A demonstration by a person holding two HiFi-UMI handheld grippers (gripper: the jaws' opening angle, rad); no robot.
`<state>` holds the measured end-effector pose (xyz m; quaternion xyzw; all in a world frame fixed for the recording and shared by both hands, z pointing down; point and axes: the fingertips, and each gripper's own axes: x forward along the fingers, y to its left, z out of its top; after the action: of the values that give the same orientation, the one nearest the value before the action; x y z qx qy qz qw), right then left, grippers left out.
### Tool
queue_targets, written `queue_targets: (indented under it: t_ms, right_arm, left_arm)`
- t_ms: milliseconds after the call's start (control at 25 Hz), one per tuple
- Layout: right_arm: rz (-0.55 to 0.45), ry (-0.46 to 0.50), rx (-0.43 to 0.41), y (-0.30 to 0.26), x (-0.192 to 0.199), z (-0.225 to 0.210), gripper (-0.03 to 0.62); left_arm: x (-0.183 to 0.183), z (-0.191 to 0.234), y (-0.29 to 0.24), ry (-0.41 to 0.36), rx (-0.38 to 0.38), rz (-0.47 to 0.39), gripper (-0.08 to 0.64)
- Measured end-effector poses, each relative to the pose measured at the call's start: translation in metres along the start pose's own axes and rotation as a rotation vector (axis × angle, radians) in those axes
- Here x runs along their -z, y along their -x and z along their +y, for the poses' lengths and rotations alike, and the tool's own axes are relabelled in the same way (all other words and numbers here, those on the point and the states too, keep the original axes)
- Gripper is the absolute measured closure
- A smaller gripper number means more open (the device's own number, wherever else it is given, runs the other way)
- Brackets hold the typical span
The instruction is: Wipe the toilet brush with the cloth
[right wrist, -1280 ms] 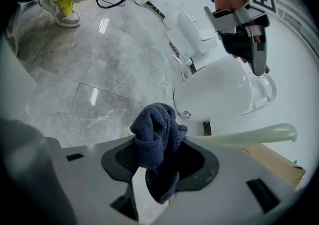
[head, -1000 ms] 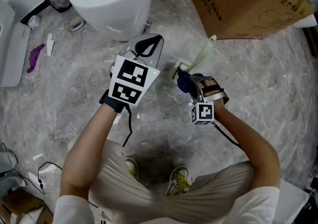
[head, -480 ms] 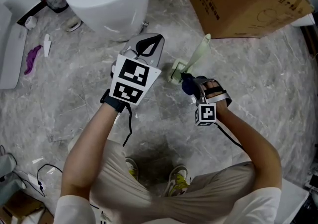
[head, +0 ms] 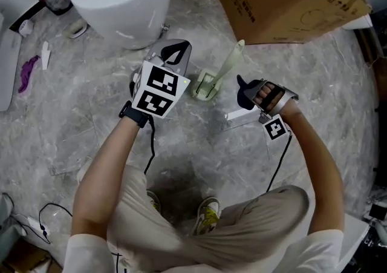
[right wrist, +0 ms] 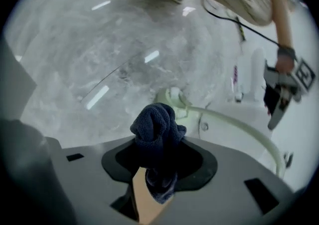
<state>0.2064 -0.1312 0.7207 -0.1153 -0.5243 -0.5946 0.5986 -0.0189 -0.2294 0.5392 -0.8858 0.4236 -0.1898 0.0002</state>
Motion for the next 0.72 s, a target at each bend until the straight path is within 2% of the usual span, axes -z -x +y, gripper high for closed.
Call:
queue_targets:
  t_ms: [40, 80, 120, 200, 320, 520, 640, 720]
  right_arm:
    - [-0.008, 0.088, -0.012, -0.007, -0.003, -0.001, 0.420]
    - [-0.011, 0.111, -0.034, -0.015, -0.007, -0.002, 0.421]
    - [-0.011, 0.063, -0.052, -0.023, -0.014, -0.006, 0.422]
    - [0.004, -0.172, -0.012, -0.038, -0.028, -0.031, 0.421]
    - [0.127, -0.490, 0.120, -0.058, -0.031, -0.071, 0.419]
    - [0.295, -0.887, 0.089, -0.089, -0.046, -0.053, 0.417]
    - [0.370, -1.107, 0.130, -0.092, -0.043, -0.051, 0.417]
    - [0.399, -1.216, 0.166, -0.091, -0.039, -0.050, 0.416]
  left_arm:
    - [0.008, 0.004, -0.001, 0.000, -0.007, 0.021, 0.561]
    - [0.013, 0.008, -0.002, 0.023, -0.013, 0.033, 0.561]
    - [0.013, 0.011, -0.002, 0.063, -0.016, 0.032, 0.560]
    - [0.006, 0.012, -0.001, 0.132, -0.011, 0.007, 0.561]
    - [-0.003, 0.008, 0.000, 0.120, -0.004, -0.011, 0.560]
    - [-0.002, 0.009, 0.004, 0.124, -0.004, -0.003, 0.561]
    - [-0.001, 0.011, 0.008, 0.120, -0.008, -0.001, 0.560]
    - [0.004, 0.012, 0.009, 0.106, -0.007, 0.012, 0.560]
